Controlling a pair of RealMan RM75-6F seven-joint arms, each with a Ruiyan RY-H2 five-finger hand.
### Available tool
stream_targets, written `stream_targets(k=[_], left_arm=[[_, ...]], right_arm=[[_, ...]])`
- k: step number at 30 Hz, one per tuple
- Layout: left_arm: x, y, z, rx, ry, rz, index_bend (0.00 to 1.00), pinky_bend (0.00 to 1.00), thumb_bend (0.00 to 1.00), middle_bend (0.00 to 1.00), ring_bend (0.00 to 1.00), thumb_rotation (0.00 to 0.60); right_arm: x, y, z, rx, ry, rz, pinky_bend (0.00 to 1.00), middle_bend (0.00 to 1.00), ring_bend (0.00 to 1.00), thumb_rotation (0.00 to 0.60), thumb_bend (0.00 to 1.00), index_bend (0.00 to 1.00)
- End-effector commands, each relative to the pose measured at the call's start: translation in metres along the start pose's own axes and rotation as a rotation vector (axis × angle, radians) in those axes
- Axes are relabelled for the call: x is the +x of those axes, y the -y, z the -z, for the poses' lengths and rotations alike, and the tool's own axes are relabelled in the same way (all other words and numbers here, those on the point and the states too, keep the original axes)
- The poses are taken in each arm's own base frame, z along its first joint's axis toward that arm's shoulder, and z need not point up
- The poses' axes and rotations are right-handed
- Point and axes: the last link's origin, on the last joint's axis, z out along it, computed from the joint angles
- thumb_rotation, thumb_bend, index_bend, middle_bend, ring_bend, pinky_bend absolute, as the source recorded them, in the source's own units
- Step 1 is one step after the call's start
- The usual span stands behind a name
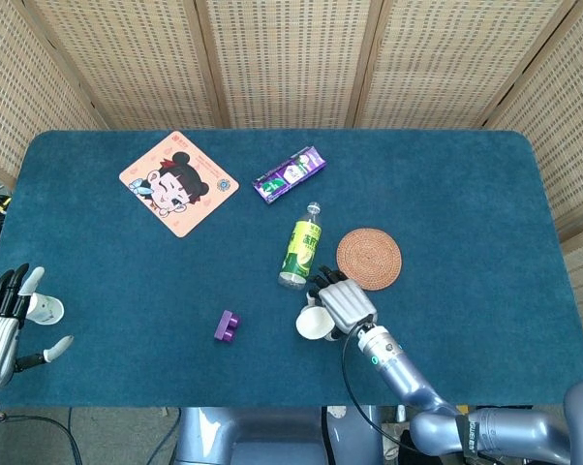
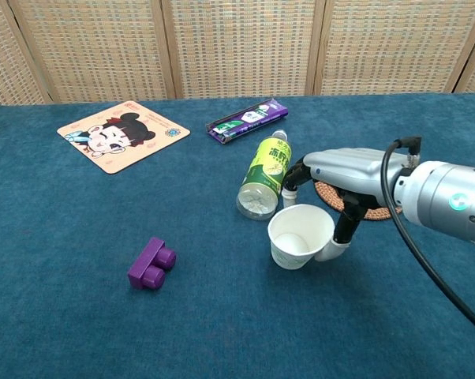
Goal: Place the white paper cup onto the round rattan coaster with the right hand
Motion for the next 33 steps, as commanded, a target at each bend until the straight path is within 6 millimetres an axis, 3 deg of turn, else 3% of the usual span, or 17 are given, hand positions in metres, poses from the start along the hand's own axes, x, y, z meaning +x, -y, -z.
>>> stream_targets(k=[1, 10, 22, 27, 33], left_arm=[[0.0, -0.001, 0.0, -0.003, 0.0, -0.001, 0.0, 0.0, 0.05, 0.0, 0.0, 0.0], [0.0, 0.0, 0.0, -0.002, -0.004, -0.002, 0.0, 0.0, 0.05, 0.0, 0.0, 0.0], [0.0, 0.0, 0.0, 0.0, -0.004, -0.007, 0.0, 0.0, 0.05, 0.0, 0.0, 0.0], [0.001, 0.0, 0.0, 0.002, -0.007, -0.011, 0.0, 0.0, 0.05, 0.0, 0.0, 0.0], [0.002, 0.003, -0.001, 0.016, -0.017, -0.019, 0.0, 0.0, 0.05, 0.0, 0.0, 0.0]], right_arm=[[0.003, 0.0, 0.001, 0.001, -0.007, 0.006, 0.16, 0.17, 0.03, 0.6, 0.03, 0.42], [0.033, -0.019, 0.012, -0.061, -0.055, 0.046, 0.16, 0.17, 0.03, 0.6, 0.03, 0.43], [0.062, -0.077, 0.02, -0.211, -0.068, 0.062, 0.16, 0.16, 0.03, 0.6, 0.03, 0.42], [0.063, -0.094, 0.014, -0.246, -0.05, 0.025, 0.16, 0.16, 0.03, 0.6, 0.03, 0.42], [0.068, -0.109, -0.007, -0.268, -0.04, -0.025, 0.16, 0.16, 0.03, 0.6, 0.03, 0.42]])
